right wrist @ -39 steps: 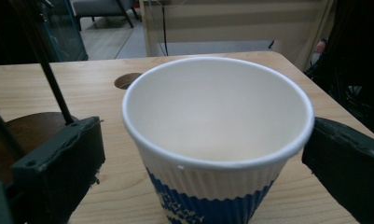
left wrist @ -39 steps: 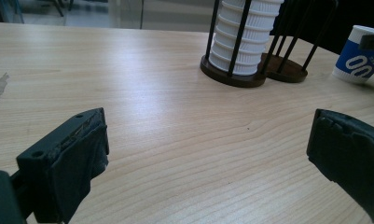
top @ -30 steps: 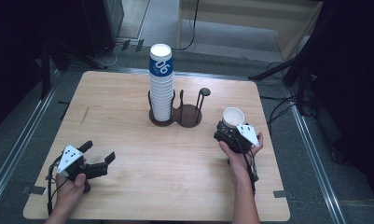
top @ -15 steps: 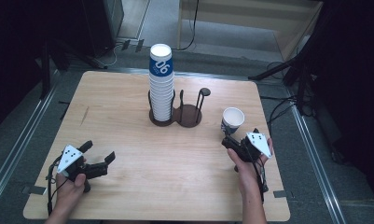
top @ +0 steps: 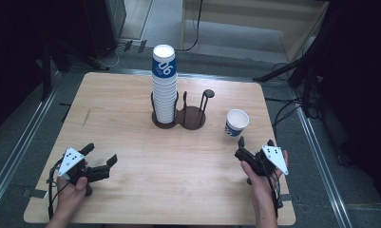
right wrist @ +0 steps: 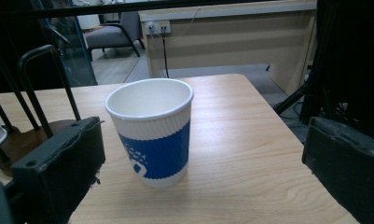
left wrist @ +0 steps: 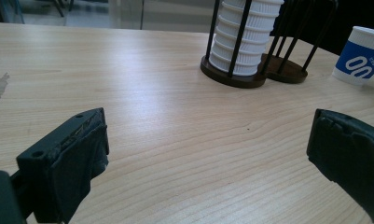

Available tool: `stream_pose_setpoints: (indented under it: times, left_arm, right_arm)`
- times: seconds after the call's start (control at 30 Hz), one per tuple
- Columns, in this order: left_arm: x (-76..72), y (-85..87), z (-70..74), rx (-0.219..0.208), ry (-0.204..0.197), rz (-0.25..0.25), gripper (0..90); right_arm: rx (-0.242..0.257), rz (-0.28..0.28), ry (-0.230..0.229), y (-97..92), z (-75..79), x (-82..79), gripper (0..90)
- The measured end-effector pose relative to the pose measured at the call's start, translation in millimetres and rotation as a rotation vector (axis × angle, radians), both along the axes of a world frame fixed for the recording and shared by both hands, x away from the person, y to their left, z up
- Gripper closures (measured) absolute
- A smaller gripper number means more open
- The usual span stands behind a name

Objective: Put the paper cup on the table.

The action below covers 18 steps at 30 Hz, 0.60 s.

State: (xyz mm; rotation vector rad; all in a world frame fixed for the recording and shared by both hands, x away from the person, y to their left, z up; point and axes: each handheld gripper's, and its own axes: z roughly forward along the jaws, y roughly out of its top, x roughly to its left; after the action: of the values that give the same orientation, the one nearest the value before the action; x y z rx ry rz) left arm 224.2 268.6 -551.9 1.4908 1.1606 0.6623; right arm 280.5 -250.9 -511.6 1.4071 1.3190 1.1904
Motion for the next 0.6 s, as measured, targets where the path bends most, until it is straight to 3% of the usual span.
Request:
stream_pose_setpoints:
  times: [0.6]
  left_arm:
    - [-0.1, 1.2, -0.1, 0.0, 0.0, 0.0, 0.0]
  right_arm:
    - [-0.011, -0.045, 0.024, -28.5, -13.4, -29.3, 0.0]
